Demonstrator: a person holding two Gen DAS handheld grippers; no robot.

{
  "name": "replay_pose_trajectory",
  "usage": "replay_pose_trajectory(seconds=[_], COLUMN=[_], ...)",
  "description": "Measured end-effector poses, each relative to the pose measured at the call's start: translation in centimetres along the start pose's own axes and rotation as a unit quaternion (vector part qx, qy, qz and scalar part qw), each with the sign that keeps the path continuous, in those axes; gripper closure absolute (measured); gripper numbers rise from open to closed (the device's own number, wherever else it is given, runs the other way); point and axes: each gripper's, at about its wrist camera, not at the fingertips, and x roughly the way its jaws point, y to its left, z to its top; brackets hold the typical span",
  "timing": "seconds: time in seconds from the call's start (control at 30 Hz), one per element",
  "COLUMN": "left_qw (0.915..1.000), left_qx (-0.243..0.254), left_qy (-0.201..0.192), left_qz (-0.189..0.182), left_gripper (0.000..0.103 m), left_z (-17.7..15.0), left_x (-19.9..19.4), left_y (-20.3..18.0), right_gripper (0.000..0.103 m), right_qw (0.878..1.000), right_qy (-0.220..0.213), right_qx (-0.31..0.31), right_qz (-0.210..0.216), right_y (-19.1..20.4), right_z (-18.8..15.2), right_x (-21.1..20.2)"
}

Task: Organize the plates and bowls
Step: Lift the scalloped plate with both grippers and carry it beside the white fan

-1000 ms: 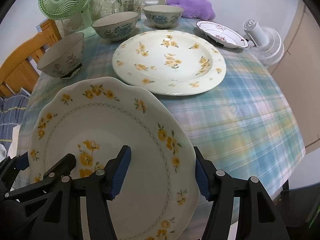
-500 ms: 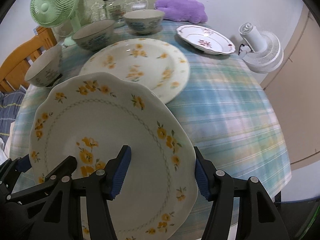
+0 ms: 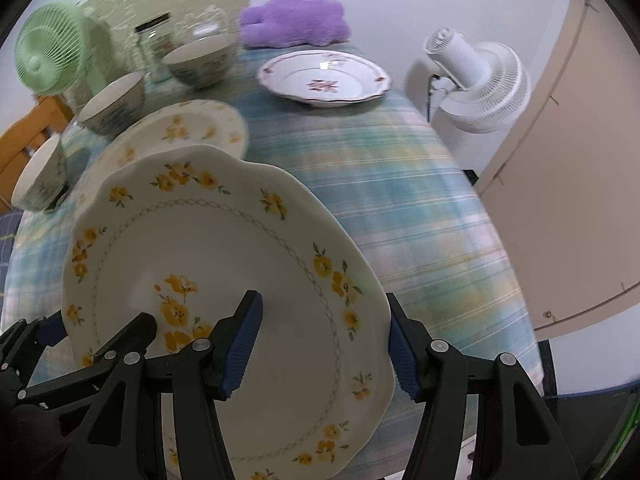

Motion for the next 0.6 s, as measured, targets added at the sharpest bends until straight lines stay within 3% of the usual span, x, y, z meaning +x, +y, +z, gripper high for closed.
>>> replay_pose_trajectory(seconds=[0.6], left_qw=[0.9997], left_qx=[0.019], left_qy=[0.013], left_qz=[-0.001], left_gripper=[0.026], left_z=[2.7], left_x=[3.4], left_y=[-7.4], right_gripper=[0.040], right_qw=[1.000], right_qy=[0.009], right_qx=[0.030], right_qz=[-0.002], right_y=[-8.7], right_z=[2.2], right_x=[2.8])
